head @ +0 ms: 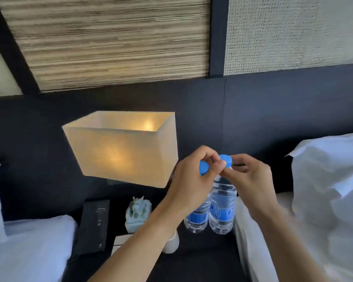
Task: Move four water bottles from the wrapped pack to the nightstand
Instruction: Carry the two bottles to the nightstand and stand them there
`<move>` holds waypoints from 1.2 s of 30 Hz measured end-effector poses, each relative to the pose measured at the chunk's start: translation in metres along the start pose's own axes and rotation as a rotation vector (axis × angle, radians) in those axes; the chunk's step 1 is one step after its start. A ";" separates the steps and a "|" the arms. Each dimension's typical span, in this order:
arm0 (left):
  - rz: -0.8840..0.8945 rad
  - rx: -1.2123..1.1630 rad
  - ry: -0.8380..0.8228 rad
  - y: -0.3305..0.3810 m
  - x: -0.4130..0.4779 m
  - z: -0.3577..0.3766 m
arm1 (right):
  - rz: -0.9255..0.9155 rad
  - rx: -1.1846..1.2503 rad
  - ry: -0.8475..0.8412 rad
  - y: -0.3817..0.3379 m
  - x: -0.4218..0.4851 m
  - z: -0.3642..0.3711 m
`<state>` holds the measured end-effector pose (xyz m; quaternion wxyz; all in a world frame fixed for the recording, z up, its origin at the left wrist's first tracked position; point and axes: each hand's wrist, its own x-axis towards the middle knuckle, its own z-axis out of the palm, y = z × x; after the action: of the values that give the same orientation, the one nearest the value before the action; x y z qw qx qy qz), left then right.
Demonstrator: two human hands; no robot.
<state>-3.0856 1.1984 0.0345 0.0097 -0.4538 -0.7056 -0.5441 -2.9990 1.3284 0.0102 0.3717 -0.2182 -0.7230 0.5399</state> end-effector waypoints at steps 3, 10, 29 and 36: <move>-0.011 -0.007 0.044 -0.081 -0.009 0.037 | -0.025 -0.018 0.010 0.085 0.015 0.023; -0.033 0.012 0.144 -0.237 -0.014 0.098 | -0.055 -0.134 0.005 0.245 0.043 0.076; -0.089 0.085 0.281 -0.377 0.017 0.118 | -0.194 -0.193 -0.009 0.334 0.089 0.130; -0.093 0.116 0.247 -0.379 0.019 0.131 | -0.282 -0.252 -0.081 0.342 0.088 0.118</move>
<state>-3.2808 1.3136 -0.2967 0.0974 -0.3487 -0.7497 -0.5539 -3.1750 1.4285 -0.3018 0.3841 -0.1379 -0.8227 0.3958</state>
